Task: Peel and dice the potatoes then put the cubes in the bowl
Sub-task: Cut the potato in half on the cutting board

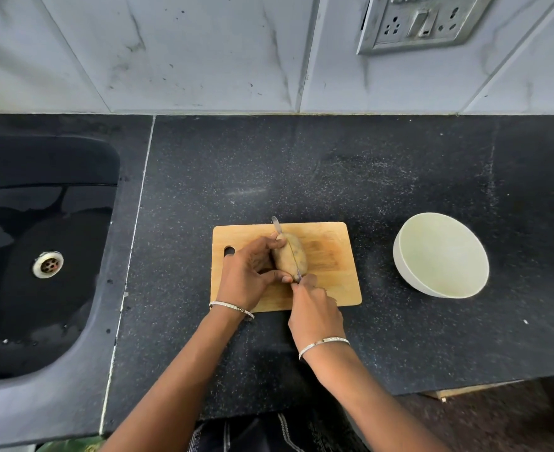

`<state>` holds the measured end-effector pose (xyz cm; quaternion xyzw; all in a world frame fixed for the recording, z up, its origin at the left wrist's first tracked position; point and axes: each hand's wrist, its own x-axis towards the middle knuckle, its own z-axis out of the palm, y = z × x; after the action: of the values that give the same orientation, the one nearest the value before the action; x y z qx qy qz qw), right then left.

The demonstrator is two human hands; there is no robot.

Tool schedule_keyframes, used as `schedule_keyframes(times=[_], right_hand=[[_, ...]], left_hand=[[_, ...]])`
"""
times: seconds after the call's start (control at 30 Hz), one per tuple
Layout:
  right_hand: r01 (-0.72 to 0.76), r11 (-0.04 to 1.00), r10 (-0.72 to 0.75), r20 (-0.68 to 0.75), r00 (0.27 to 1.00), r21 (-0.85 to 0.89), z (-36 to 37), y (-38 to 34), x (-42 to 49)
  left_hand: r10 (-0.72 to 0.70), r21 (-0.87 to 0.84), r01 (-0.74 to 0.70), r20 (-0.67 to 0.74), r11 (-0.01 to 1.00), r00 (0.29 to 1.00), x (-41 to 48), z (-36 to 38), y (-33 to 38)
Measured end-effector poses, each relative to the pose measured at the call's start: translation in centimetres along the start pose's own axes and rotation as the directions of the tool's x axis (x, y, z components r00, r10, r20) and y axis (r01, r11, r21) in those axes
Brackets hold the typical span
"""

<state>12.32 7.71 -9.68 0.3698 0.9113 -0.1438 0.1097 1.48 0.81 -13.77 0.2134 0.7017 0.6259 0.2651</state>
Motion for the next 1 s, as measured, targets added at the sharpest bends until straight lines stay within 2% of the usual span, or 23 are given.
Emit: schedule_keyframes(times=[0.3, 0.5, 0.67, 0.77, 1.0], right_hand=[[0.012, 0.999, -0.012, 0.0, 1.0, 0.032, 0.4, 0.0, 0.1], [0.013, 1.0, -0.013, 0.006, 1.0, -0.001, 1.1, 1.8, -3.1], [0.006, 0.999, -0.01, -0.095, 0.995, -0.046, 2.2, 1.1, -2.5], [-0.009, 0.998, 0.009, 0.003, 1.0, -0.058, 1.9, 1.0, -1.7], [0.025, 0.999, -0.024, 0.013, 1.0, -0.045, 1.5, 1.2, -1.6]], left_hand=[[-0.005, -0.014, 0.005, 0.014, 1.0, 1.0, -0.1, -0.2, 0.0], [-0.012, -0.022, 0.012, 0.002, 1.0, 1.0, -0.2, -0.2, 0.1], [-0.002, -0.037, 0.001, -0.018, 0.999, 1.0, -0.5, -0.2, 0.0], [0.004, -0.04, -0.004, -0.006, 0.999, 1.0, -0.5, -0.2, 0.2], [0.017, -0.031, -0.017, -0.007, 0.999, 1.0, -0.5, -0.2, 0.2]])
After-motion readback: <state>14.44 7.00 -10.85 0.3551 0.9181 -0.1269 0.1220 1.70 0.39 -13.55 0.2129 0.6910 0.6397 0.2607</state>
